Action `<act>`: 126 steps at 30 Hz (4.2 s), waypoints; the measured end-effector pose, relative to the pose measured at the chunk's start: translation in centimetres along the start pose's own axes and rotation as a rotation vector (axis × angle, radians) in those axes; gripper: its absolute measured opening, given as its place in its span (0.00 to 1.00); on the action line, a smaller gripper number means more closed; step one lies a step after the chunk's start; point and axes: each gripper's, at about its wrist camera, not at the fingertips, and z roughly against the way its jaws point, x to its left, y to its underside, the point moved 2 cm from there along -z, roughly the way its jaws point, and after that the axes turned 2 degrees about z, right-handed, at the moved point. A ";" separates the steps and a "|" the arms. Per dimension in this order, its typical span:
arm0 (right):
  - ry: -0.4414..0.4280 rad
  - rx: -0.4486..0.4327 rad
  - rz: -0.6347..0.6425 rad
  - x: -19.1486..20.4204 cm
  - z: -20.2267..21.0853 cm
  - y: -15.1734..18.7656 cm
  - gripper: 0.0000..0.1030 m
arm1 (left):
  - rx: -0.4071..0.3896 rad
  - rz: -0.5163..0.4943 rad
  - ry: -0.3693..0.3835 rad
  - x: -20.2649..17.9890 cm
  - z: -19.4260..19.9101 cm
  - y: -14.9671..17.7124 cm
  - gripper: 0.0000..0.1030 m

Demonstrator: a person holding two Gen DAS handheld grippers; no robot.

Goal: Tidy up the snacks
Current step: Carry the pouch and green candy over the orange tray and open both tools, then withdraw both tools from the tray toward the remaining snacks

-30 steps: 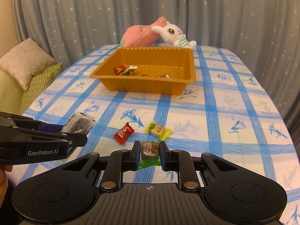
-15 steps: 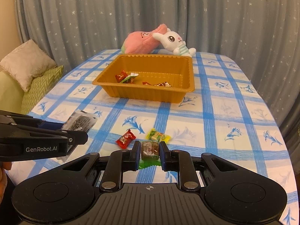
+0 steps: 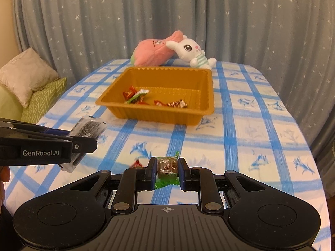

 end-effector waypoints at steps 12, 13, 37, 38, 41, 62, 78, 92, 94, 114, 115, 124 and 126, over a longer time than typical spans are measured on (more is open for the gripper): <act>-0.016 -0.038 -0.026 -1.5 -3.6 -6.6 0.21 | -0.027 0.039 0.025 1.5 -2.7 -6.6 0.33; -0.015 -0.037 -0.034 -1.7 -4.0 -7.3 0.21 | -0.028 0.042 0.027 1.7 -3.0 -7.1 0.33; -0.016 0.030 -0.147 -6.0 -13.6 -15.1 0.21 | -0.002 0.006 0.018 3.9 -11.1 -14.4 0.33; -0.016 0.033 -0.148 -6.0 -13.8 -15.1 0.21 | 0.000 0.006 0.018 4.0 -11.3 -14.4 0.33; -0.015 0.039 -0.148 -6.1 -14.3 -15.1 0.21 | 0.004 0.006 0.017 4.2 -11.9 -14.5 0.33; -0.009 0.058 -0.181 -6.9 -15.4 -14.5 0.21 | -0.015 0.023 0.031 5.0 -12.9 -14.5 0.40; -0.055 -0.039 -0.247 -7.4 -14.5 -15.0 0.62 | -0.025 0.030 0.018 5.4 -10.4 -12.1 0.45; 0.007 -0.036 -0.306 -8.0 -6.0 -9.4 0.62 | -0.009 0.067 -0.019 4.1 -4.9 -7.3 0.55; 0.010 -0.033 -0.295 -7.4 -4.6 -8.5 0.62 | -0.012 0.071 -0.028 3.9 -3.8 -6.5 0.61; 0.062 0.059 -0.184 -3.1 3.6 -1.3 0.62 | -0.002 0.091 -0.026 1.2 4.3 0.8 0.83; 0.064 0.060 -0.183 -3.1 3.8 -1.1 0.62 | -0.002 0.089 -0.027 1.1 4.5 1.0 0.83; 0.068 0.077 -0.193 -3.5 4.7 0.7 0.62 | 0.007 0.080 -0.019 0.4 5.1 2.3 0.83; 0.070 0.079 -0.195 -3.6 4.7 1.0 0.62 | 0.011 0.075 -0.020 0.2 5.0 2.5 0.83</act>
